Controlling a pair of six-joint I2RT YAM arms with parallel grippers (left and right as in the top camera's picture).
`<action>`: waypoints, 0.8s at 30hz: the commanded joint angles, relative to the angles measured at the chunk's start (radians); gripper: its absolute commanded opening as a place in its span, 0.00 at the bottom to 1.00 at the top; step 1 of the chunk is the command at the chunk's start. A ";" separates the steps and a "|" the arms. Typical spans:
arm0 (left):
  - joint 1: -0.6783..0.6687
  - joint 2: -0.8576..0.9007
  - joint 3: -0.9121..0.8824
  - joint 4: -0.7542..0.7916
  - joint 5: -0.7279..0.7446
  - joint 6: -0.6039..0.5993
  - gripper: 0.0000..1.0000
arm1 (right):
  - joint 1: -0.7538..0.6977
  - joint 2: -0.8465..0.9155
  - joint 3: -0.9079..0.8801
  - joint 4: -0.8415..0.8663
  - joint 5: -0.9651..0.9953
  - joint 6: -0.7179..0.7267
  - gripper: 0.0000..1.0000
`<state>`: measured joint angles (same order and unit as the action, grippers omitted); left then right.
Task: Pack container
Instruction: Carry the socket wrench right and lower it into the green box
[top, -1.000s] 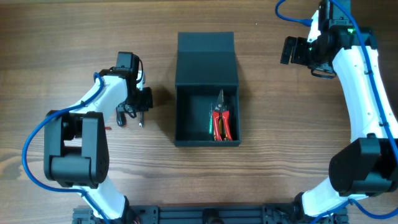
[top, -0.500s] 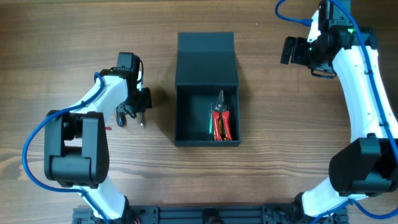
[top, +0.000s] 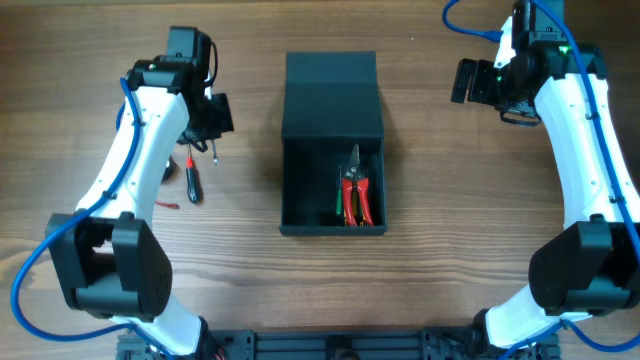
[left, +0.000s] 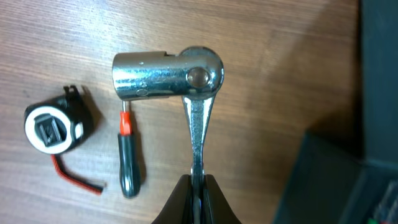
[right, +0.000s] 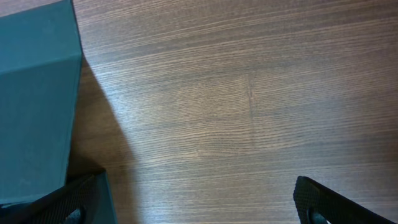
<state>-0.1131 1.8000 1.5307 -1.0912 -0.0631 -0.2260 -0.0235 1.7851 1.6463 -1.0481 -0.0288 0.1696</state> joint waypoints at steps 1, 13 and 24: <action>-0.116 -0.050 0.036 -0.039 0.002 -0.057 0.04 | -0.002 0.011 0.017 0.002 0.010 -0.012 1.00; -0.622 -0.064 0.037 -0.047 0.005 -0.207 0.04 | -0.002 0.011 0.017 0.002 0.010 -0.012 1.00; -0.642 0.030 -0.020 -0.013 0.005 -0.232 0.04 | -0.002 0.011 0.017 0.002 0.010 -0.013 1.00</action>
<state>-0.7528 1.7847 1.5448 -1.1358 -0.0551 -0.4332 -0.0235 1.7851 1.6463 -1.0477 -0.0288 0.1696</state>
